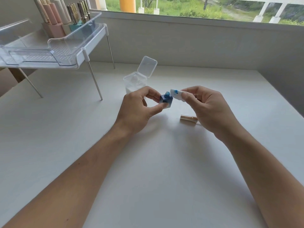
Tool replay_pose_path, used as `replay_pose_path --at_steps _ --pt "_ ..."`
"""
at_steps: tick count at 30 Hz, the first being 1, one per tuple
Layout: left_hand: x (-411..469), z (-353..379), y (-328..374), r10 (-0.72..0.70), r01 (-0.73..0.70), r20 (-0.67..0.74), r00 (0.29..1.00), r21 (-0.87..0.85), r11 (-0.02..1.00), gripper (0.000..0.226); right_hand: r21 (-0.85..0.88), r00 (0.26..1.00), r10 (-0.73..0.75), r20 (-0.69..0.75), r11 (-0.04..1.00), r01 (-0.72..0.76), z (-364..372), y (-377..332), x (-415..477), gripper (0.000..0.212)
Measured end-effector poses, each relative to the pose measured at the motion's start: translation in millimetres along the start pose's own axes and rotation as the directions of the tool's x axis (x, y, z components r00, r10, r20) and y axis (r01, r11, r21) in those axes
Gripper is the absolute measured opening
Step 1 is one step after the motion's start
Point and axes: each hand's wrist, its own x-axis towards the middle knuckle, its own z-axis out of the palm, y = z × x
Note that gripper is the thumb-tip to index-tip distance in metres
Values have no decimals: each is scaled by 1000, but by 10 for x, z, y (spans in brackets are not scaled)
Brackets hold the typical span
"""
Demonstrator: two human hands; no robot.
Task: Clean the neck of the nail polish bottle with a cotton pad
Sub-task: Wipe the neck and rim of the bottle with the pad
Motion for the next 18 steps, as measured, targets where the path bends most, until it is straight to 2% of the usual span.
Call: replay_pose_path --at_steps 4,9,18 --pt "-12 4 11 19 -19 24 1000 -24 1000 20 4 999 0 -41 1000 1 11 -3 -6 15" --pt "-28 31 22 47 -46 43 998 -14 999 19 -24 999 -34 3 999 34 42 7 -26 19" --pt "-22 33 -12 -39 38 30 999 6 999 23 -19 999 -3 40 1000 3 47 4 -42 17"
